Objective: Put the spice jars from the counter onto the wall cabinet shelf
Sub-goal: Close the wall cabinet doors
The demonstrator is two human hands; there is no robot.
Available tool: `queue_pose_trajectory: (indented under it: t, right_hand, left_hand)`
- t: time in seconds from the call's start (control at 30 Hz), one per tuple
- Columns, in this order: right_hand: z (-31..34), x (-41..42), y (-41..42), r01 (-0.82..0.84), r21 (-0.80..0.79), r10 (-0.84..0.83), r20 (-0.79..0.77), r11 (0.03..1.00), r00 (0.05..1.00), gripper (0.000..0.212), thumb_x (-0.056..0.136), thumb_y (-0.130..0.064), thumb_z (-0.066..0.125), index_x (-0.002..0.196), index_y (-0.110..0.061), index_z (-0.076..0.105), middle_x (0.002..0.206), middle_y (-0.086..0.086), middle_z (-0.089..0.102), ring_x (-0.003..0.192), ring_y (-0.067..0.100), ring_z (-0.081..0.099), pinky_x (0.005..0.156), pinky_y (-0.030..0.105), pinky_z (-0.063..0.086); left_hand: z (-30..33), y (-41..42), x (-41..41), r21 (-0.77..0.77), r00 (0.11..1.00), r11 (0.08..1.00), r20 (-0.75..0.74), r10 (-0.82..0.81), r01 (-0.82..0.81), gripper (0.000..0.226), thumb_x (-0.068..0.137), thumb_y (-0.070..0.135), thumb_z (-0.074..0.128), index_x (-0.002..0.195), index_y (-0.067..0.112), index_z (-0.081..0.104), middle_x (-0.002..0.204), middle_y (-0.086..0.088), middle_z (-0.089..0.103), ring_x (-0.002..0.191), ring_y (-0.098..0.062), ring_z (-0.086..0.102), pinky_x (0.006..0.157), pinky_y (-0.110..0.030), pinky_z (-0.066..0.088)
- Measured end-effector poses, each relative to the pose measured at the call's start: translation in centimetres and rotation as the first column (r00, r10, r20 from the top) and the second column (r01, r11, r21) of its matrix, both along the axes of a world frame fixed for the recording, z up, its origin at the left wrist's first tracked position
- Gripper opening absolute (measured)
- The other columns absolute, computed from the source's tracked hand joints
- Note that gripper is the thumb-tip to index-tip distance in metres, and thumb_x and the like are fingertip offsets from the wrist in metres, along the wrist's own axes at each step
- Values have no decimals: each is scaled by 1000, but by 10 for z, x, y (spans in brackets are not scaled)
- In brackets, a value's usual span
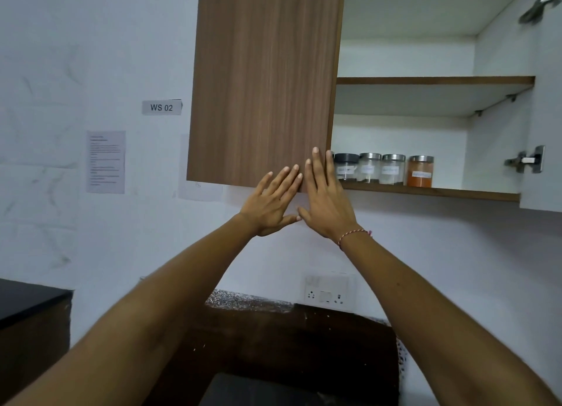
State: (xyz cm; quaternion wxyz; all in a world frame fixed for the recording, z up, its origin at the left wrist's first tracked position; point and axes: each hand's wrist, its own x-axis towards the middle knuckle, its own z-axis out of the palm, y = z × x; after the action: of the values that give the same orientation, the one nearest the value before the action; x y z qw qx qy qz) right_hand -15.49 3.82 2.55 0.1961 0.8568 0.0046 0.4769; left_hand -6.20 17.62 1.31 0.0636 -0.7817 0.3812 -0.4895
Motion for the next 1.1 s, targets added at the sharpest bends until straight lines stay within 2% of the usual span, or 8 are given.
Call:
queue_pose_trajectory:
  t: [0.17, 0.27, 0.37, 0.47, 0.7, 0.9, 1.1]
  right_hand:
    - [-1, 25, -30, 75, 52, -75, -14, 996, 997, 99, 84, -57, 49, 146, -7, -11, 155, 16, -17, 142, 35, -19, 117, 44, 0]
    - [0, 39, -48, 116, 50, -115, -29, 992, 993, 100, 84, -59, 47, 146, -10, -14, 154, 15, -20, 142, 35, -20, 119, 46, 0]
    - [0, 52, -61, 142, 51, -141, -18, 989, 990, 99, 84, -59, 47, 144, -15, -18, 155, 14, -20, 142, 34, -21, 116, 48, -5]
    - [-1, 66, -71, 198, 63, -197, -18, 978, 980, 100, 83, -62, 44, 140, -17, -25, 154, 13, -22, 142, 31, -22, 113, 49, -11]
    - [6, 95, -95, 299, 38, -295, -87, 954, 952, 103, 81, -68, 42, 145, -12, -18, 154, 14, -22, 143, 29, -19, 114, 53, -5]
    - [14, 114, -102, 318, 74, -301, -180, 945, 936, 106, 79, -70, 43, 146, -10, -14, 154, 15, -21, 144, 30, -16, 117, 47, 2]
    - [15, 122, -103, 349, 78, -326, -213, 934, 921, 111, 77, -67, 51, 146, -9, -13, 154, 16, -22, 144, 30, -16, 117, 46, 7]
  left_hand:
    - [1, -20, 31, 63, 1000, 998, -19, -23, 25, 79, 89, 65, 15, 141, 16, -18, 158, -7, -10, 147, -23, -7, 118, -39, -3]
    - [3, -31, 51, 82, 999, 995, -7, -46, 47, 79, 89, 65, 17, 141, 17, -20, 156, -4, -17, 147, -23, -8, 118, -39, -1]
    - [5, -43, 67, 83, 997, 994, -12, -72, 73, 79, 89, 66, 18, 140, 19, -21, 149, 0, -25, 146, -22, -11, 119, -40, -1]
    - [4, -58, 79, 85, 996, 993, -34, -78, 81, 79, 90, 65, 19, 139, 20, -23, 153, -1, -22, 146, -22, -11, 118, -41, -2]
    - [11, -85, 102, 118, 995, 991, -88, -46, 56, 72, 95, 54, 19, 147, 16, -14, 158, -4, -16, 146, -22, -13, 118, -41, -3]
    - [19, -97, 111, 155, 988, 987, -153, -14, 38, 69, 97, 51, 18, 147, 15, -13, 157, -4, -17, 146, -21, -12, 118, -41, -1]
    - [21, -100, 116, 163, 986, 986, -169, -8, 35, 69, 98, 49, 20, 148, 15, -13, 157, -4, -18, 146, -21, -13, 118, -41, -1]
